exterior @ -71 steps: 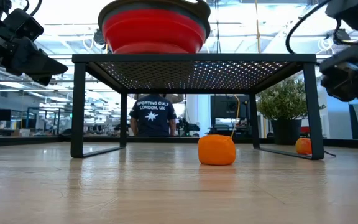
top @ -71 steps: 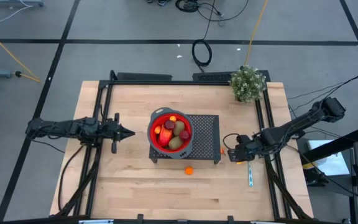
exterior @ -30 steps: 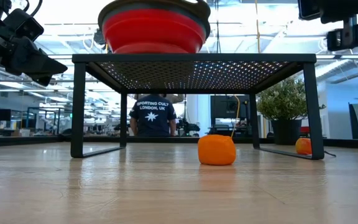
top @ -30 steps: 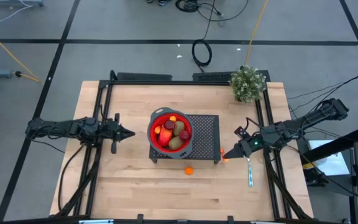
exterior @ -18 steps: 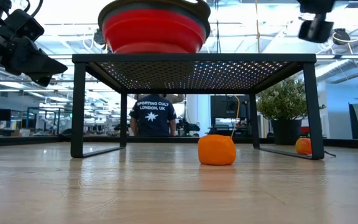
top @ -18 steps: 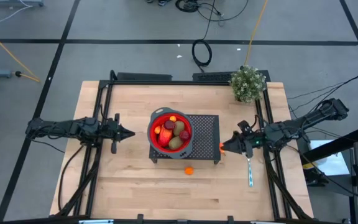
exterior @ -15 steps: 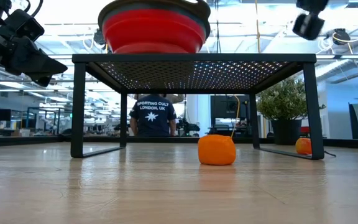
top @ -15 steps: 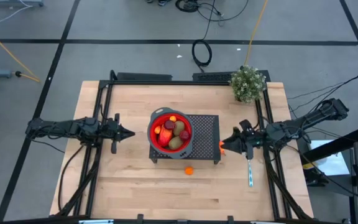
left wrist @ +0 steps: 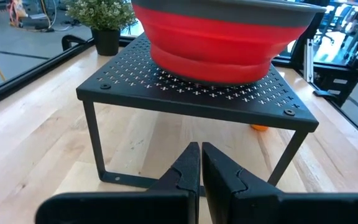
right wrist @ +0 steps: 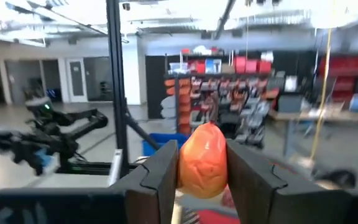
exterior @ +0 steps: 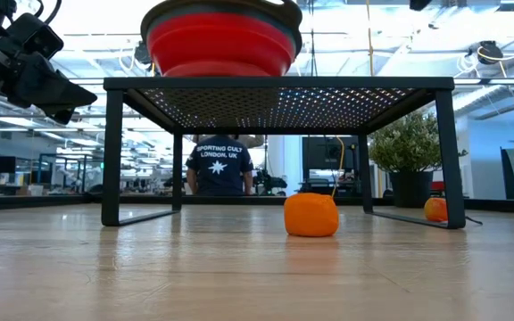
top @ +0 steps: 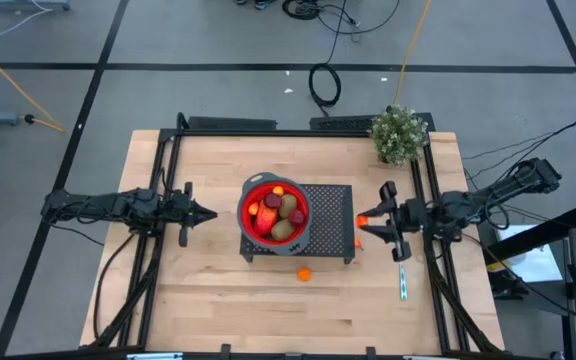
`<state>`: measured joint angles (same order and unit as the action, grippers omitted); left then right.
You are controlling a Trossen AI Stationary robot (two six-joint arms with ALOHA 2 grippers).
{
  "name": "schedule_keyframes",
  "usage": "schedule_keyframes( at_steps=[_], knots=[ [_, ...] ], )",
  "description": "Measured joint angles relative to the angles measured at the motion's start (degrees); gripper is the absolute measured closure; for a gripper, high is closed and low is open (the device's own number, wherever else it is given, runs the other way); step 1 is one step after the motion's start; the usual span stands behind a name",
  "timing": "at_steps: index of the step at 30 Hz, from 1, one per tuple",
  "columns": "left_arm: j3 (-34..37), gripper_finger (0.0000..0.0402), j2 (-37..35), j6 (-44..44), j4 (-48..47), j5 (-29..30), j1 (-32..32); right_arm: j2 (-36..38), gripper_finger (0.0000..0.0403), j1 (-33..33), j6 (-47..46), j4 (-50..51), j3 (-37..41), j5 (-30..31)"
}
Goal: Pick & Place Fruit
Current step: Put the peach into the red colander on the shelf
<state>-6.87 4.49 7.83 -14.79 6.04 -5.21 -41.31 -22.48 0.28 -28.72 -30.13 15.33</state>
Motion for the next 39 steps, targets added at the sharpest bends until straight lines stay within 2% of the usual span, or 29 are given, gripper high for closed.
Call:
schedule_keyframes(
  at_steps=[6,11,20,26,39],
  knots=[
    [0.0,0.0387,0.0,-0.1,0.0,0.0,0.0,0.0,0.0292,0.0,12.2,-1.0,0.0,-0.1],
    [0.0,0.0387,0.0,0.1,0.0,0.0,0.0,0.0,0.0294,0.0,16.8,-1.1,0.0,-0.1],
    [0.0,0.0387,0.0,2.1,0.0,0.1,0.0,-0.1,0.0295,0.0,16.5,-1.1,0.0,0.1],
    [0.0,0.0387,0.0,4.8,0.0,0.1,0.0,-2.1,0.0296,0.1,12.6,-1.1,0.0,4.2],
    [0.0,0.0387,0.0,5.0,0.1,0.1,0.0,-14.0,0.0296,5.9,10.7,-1.1,-7.2,4.1]
  ],
)
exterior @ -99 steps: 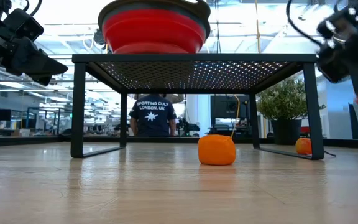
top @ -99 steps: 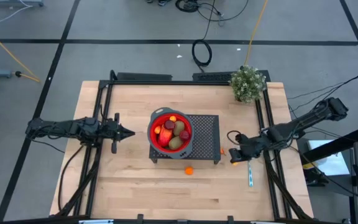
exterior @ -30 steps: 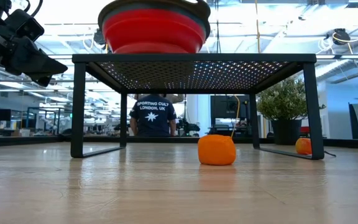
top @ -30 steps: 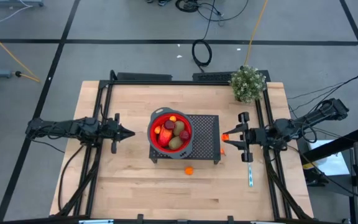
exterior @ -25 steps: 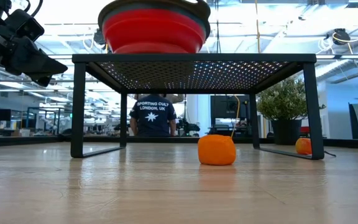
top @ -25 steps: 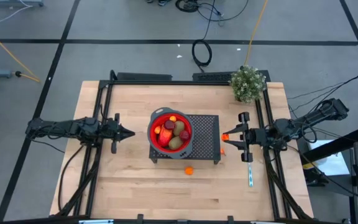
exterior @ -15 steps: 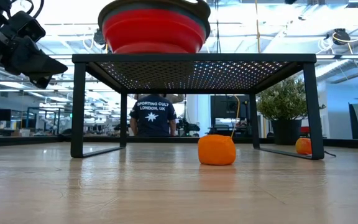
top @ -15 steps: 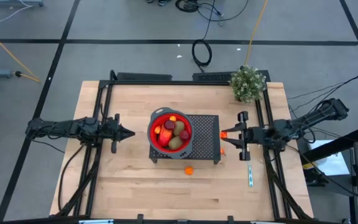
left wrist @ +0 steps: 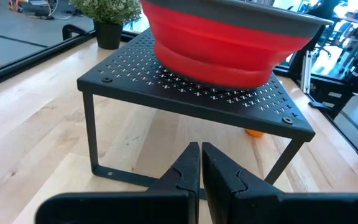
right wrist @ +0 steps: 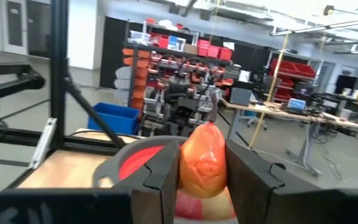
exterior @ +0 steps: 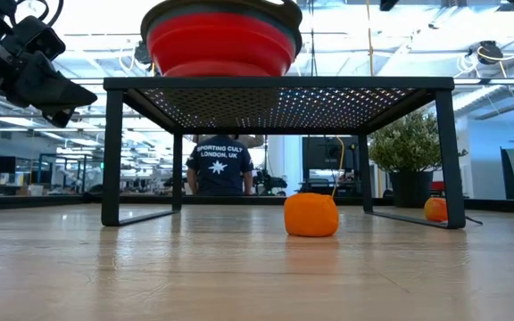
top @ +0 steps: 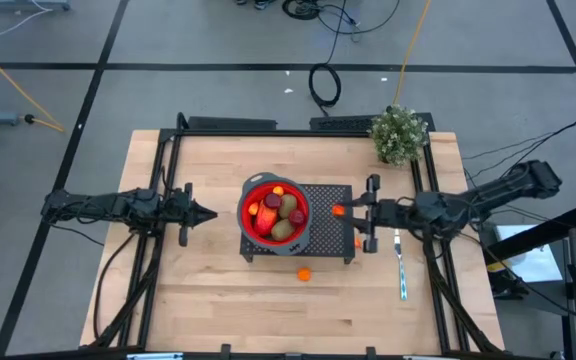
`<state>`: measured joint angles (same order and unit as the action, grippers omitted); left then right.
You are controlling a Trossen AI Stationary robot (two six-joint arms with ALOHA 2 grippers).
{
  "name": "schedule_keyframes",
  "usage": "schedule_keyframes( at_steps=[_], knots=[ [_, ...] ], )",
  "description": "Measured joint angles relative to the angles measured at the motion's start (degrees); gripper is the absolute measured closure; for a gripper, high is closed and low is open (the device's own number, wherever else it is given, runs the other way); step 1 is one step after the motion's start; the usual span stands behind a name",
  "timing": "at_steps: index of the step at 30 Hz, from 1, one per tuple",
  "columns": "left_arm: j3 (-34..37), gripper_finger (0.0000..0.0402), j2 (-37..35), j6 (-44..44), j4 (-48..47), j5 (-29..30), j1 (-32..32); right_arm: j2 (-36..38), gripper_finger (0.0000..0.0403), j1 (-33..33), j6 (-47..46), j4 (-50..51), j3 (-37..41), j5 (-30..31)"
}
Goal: Pick & Place Fruit
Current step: Put the peach into the red colander on the shelf
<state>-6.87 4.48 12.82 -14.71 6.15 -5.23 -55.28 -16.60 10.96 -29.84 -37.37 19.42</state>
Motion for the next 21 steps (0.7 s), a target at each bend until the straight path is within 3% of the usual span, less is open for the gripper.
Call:
schedule_keyframes(
  at_steps=[6,12,21],
  knots=[
    [0.0,0.0387,0.0,-0.3,0.0,0.0,0.0,-6.0,0.0296,3.5,-2.9,0.8,-5.3,0.0],
    [0.0,0.0387,0.0,-1.0,0.0,0.0,0.0,-10.9,0.0296,6.7,-11.2,12.8,-13.4,-0.4],
    [0.0,0.0387,0.0,-1.1,0.0,0.1,0.0,-17.0,0.0296,11.2,-18.7,23.0,-23.7,-10.5]
  ],
)
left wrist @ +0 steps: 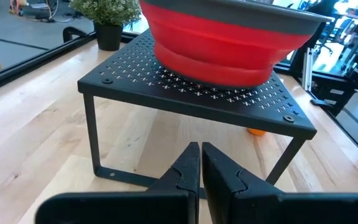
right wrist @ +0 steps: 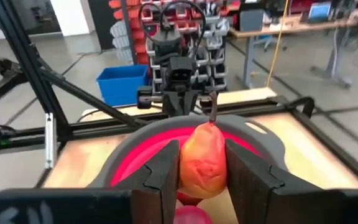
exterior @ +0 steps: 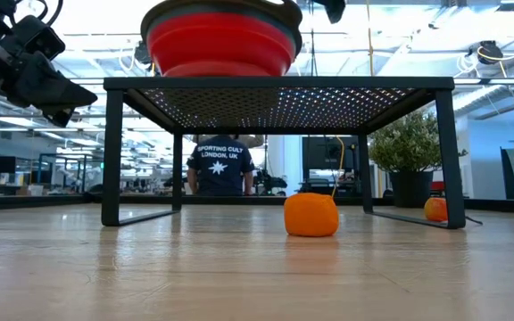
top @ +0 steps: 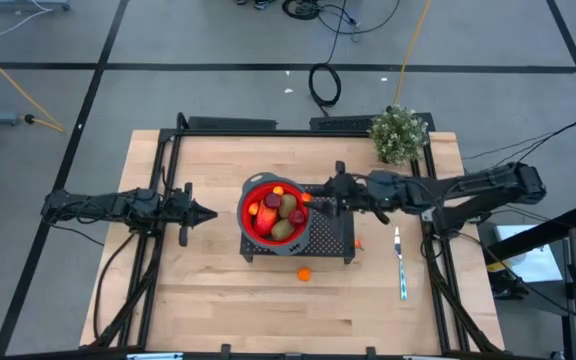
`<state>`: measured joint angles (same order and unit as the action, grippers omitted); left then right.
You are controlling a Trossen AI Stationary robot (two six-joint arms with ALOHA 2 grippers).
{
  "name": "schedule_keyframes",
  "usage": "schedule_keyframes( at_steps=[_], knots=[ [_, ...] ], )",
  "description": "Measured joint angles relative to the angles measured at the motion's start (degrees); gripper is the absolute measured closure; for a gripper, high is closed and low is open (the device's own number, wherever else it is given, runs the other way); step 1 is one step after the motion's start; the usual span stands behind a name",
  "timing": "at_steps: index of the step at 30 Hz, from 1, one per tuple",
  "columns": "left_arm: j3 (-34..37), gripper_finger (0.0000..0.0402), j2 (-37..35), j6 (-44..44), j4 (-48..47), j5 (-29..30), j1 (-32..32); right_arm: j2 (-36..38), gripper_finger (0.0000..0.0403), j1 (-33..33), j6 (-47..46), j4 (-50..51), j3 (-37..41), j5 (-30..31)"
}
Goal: Pick & Place Fruit
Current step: Put the peach into the red colander on the shelf
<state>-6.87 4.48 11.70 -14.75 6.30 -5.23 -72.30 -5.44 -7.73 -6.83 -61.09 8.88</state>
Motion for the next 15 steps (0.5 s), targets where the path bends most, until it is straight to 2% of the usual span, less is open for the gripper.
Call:
schedule_keyframes(
  at_steps=[11,15],
  knots=[
    [0.0,0.0387,0.0,-3.0,0.0,1.8,0.0,-5.5,0.0296,2.9,-11.1,6.4,-5.3,-10.4],
    [0.0,0.0387,0.0,-2.6,0.0,1.8,0.0,-7.4,0.0296,2.8,-11.3,6.8,-6.6,-10.7]
  ],
)
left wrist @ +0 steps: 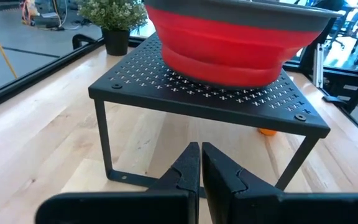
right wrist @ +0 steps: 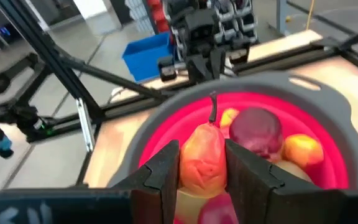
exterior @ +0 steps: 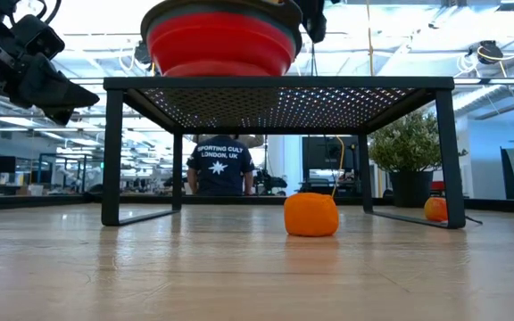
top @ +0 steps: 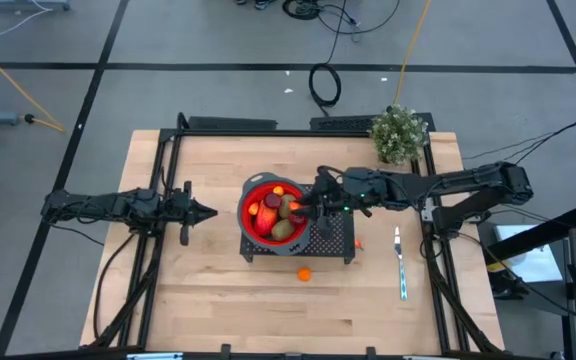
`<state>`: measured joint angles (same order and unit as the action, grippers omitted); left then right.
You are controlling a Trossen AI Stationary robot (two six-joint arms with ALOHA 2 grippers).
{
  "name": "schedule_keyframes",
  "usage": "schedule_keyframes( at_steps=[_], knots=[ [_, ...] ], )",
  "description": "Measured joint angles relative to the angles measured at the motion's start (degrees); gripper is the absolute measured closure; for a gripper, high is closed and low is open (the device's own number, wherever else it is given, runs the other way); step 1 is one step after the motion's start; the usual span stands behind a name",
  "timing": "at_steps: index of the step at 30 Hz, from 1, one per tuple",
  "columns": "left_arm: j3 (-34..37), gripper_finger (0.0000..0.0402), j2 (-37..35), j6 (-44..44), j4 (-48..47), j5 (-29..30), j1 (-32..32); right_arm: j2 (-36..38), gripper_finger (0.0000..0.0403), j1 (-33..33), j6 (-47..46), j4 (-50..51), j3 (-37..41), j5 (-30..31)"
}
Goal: Pick & Place Fruit
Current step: Put the peach into the red colander on the shelf
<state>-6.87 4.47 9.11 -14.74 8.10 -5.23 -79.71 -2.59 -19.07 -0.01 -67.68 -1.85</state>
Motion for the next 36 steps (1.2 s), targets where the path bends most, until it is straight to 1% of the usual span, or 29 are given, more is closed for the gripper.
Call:
schedule_keyframes(
  at_steps=[6,12,19,21,26,31,36],
  knots=[
    [0.0,0.0387,0.0,0.0,0.0,0.0,0.0,-1.9,0.0296,0.0,0.1,4.9,-2.9,0.0],
    [0.0,0.0387,0.0,0.0,0.0,0.0,0.0,-5.1,0.0296,-0.1,0.2,12.0,-8.2,0.0],
    [0.0,0.0387,0.0,0.0,0.0,0.0,0.0,-8.4,0.0296,-0.1,0.4,17.6,-13.4,0.0],
    [0.0,0.0387,0.0,0.1,0.0,0.0,0.0,-8.4,0.0296,-0.1,0.4,19.1,-13.7,0.0],
    [0.0,0.0387,0.0,0.0,-0.1,0.0,0.0,-8.4,0.0296,-0.5,0.7,19.3,-13.8,0.3],
    [0.0,0.0387,0.0,-0.2,-0.1,0.0,0.0,-8.4,0.0296,-1.8,3.6,19.2,-13.8,0.2],
    [0.0,0.0387,0.0,-0.2,-0.1,0.0,0.0,-8.4,0.0296,-1.8,3.8,19.0,-12.5,0.4]
  ],
)
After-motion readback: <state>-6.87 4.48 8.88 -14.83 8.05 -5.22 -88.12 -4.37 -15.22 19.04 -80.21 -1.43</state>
